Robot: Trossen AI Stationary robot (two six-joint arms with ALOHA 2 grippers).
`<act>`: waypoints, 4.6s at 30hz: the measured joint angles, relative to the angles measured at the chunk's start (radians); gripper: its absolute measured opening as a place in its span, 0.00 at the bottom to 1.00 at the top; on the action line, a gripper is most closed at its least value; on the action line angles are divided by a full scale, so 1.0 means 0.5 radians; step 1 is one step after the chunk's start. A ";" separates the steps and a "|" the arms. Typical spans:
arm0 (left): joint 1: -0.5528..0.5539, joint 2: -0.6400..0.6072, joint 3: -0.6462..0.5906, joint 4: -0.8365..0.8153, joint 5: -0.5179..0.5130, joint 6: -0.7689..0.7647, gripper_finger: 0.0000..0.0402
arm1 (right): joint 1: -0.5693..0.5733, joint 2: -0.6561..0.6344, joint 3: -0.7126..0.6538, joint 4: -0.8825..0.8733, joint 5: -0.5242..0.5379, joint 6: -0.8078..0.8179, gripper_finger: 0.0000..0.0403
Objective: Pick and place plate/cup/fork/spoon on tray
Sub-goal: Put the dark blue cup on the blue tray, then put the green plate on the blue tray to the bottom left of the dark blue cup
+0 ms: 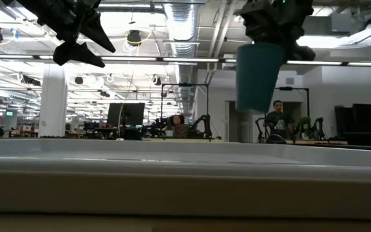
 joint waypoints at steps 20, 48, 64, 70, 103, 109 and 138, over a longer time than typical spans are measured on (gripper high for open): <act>0.000 0.000 -0.001 0.000 -0.001 -0.003 0.63 | 0.049 0.439 0.000 0.056 0.077 0.022 0.03; -0.001 0.001 -0.001 0.000 -0.001 0.010 0.63 | -0.019 0.443 0.000 0.189 0.048 -0.034 0.13; -0.001 0.000 -0.001 0.000 -0.001 0.008 0.63 | -0.019 0.443 0.000 0.191 -0.002 -0.036 0.15; -0.001 0.000 -0.001 0.000 -0.001 0.006 0.63 | -0.019 0.443 0.000 0.193 -0.004 -0.067 0.17; -0.001 0.000 -0.001 0.000 0.000 -0.006 0.63 | -0.245 0.000 0.000 0.286 0.127 -0.074 0.48; -0.001 0.000 -0.001 0.000 0.000 -0.006 0.63 | -0.412 -0.206 0.000 0.272 0.277 -0.151 0.46; -0.001 0.001 -0.001 0.008 -0.114 -0.005 0.63 | -0.948 -0.098 -1.277 1.987 0.115 0.093 0.69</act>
